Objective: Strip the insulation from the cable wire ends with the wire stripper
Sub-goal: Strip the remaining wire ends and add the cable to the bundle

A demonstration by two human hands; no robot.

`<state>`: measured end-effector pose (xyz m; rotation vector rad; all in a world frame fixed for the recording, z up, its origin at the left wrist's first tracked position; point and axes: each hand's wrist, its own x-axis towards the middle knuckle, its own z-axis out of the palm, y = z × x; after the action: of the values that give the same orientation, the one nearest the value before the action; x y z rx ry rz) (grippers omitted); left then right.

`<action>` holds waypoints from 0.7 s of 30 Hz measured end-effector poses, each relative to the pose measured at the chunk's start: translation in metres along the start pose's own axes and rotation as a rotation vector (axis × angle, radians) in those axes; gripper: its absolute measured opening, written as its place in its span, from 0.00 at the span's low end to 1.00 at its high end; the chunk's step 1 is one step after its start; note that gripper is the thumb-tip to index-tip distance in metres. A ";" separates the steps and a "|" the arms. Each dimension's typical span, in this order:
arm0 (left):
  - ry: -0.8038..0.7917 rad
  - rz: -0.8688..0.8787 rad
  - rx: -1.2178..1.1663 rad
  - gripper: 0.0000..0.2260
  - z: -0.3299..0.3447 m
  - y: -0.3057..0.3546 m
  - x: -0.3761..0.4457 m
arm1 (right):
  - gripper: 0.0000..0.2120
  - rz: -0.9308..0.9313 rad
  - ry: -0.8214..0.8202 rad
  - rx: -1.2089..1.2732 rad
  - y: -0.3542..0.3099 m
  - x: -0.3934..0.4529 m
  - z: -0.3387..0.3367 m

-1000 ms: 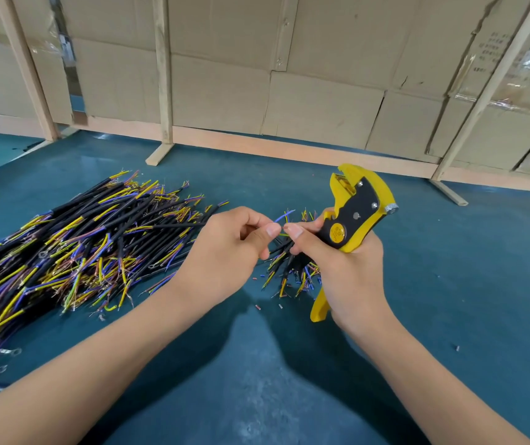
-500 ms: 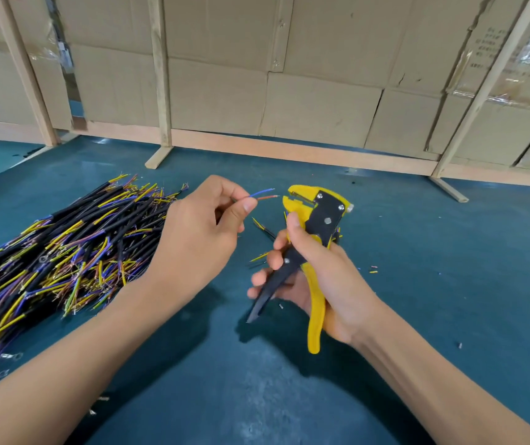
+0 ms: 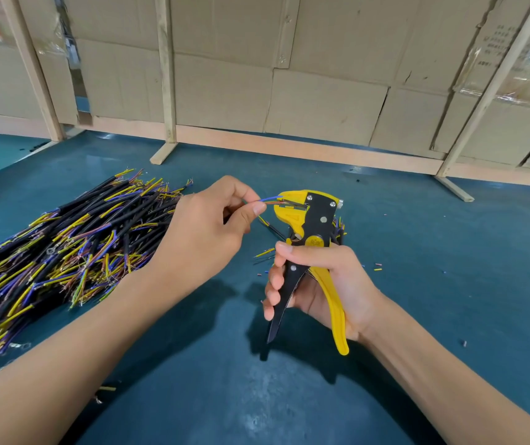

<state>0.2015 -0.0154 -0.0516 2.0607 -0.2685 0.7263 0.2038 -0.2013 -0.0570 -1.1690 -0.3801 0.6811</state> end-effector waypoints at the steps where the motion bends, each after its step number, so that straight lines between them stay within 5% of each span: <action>1: -0.004 0.015 0.017 0.03 0.000 0.001 0.000 | 0.10 0.003 -0.006 0.000 0.000 0.000 0.000; 21: 0.050 0.037 -0.049 0.05 0.004 0.008 -0.002 | 0.15 -0.020 -0.019 0.031 0.000 -0.001 0.006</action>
<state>0.1976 -0.0232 -0.0486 1.9928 -0.2945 0.7848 0.1993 -0.1976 -0.0551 -1.1287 -0.3951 0.6787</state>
